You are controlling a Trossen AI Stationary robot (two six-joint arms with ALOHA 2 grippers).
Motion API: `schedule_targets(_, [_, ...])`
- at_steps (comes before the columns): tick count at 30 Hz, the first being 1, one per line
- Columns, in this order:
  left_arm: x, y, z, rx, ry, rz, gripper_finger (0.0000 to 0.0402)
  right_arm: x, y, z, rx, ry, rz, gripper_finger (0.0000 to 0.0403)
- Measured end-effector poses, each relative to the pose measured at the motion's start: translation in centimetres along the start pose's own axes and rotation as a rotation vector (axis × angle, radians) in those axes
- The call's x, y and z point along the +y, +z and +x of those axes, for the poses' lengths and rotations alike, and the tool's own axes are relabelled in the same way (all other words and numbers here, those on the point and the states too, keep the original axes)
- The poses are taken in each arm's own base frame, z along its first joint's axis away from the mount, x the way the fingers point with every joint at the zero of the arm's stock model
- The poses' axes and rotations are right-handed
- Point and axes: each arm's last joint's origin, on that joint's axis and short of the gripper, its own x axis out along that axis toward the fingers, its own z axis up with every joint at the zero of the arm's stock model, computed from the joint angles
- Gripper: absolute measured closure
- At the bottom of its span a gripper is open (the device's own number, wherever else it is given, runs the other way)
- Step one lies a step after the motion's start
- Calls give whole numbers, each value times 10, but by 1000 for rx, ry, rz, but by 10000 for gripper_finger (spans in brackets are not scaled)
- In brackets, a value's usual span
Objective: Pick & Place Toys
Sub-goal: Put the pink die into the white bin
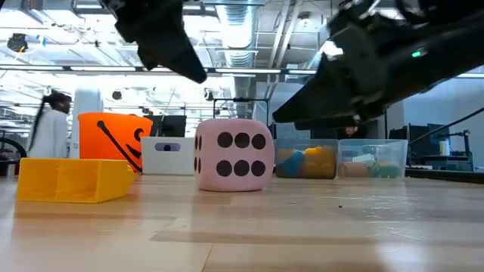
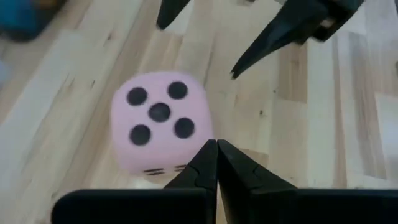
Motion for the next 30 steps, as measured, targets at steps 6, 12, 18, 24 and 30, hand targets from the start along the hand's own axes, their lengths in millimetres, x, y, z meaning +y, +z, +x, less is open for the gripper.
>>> schedule_targets(6, [17,-22,10,47,5,-3,402,-7,3,10,20,2,38,3])
schedule_targets(12, [26,-43,18,98,0,-56,402,-9,1,9,19,3,38,3])
schedule_targets(18, [39,-54,27,75,8,-105,401,-8,2,9,13,4,45,3])
schedule_targets(24, [61,-58,39,26,37,-146,402,-8,2,9,18,14,46,3])
schedule_targets(30, [89,-49,49,-31,42,-140,402,-8,2,9,25,27,46,3])
